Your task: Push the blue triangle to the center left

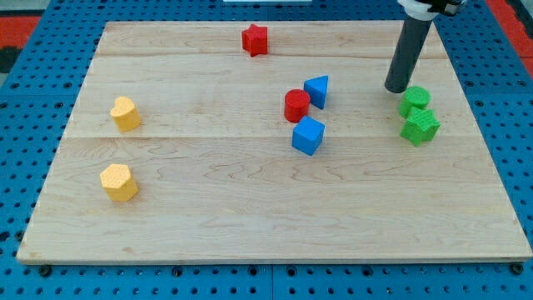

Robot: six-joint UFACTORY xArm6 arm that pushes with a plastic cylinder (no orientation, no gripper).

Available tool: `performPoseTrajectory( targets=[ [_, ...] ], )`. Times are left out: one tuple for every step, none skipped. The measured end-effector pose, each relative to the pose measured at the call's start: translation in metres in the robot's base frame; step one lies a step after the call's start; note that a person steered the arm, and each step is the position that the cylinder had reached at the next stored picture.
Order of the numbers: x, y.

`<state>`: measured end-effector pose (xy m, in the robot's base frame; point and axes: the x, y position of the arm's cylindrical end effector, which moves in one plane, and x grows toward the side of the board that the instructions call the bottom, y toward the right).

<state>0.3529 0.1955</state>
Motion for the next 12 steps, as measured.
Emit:
performPoseTrajectory(
  targets=[
    [-0.005, -0.003],
    [-0.015, -0.013],
    [-0.016, -0.013],
    [-0.016, -0.013],
    [-0.007, -0.041],
    [0.007, -0.077],
    [0.030, -0.085],
    [0.013, -0.138],
    [-0.026, -0.161],
    [-0.026, -0.189],
    [-0.027, -0.161],
    [-0.027, -0.113]
  ],
)
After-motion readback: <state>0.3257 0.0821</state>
